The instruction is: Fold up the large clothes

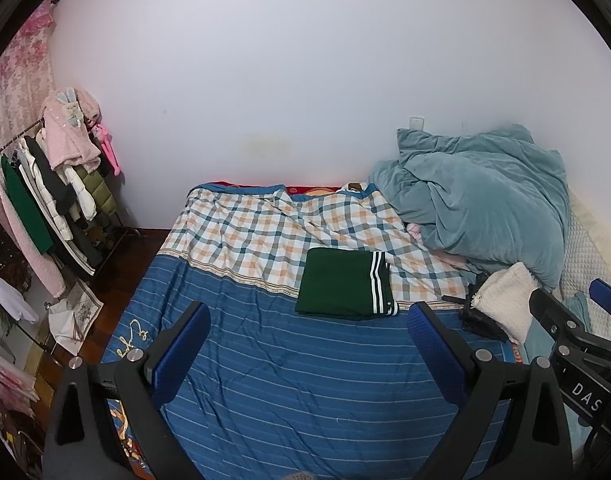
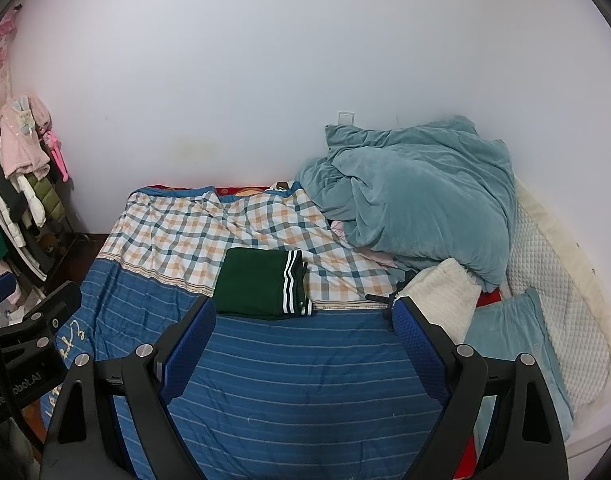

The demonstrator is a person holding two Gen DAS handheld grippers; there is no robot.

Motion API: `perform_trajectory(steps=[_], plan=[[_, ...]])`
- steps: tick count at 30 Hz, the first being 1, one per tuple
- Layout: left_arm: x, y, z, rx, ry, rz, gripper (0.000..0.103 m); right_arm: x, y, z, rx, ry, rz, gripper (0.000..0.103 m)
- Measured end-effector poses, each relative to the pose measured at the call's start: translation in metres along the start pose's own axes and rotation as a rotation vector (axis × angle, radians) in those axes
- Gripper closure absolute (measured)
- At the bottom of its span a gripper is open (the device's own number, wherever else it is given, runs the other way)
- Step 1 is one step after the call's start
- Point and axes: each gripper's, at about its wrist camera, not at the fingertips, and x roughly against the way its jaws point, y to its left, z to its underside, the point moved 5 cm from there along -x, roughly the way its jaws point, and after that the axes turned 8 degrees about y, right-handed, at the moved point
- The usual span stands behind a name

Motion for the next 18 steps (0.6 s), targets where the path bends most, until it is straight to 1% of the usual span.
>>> perform_trajectory(steps=[18], plan=[[0.016, -0.002, 0.010, 0.011, -0.019, -0.013, 0.002, 0.017, 0.001, 0.018, -0.010, -0.003, -0.003, 0.011]])
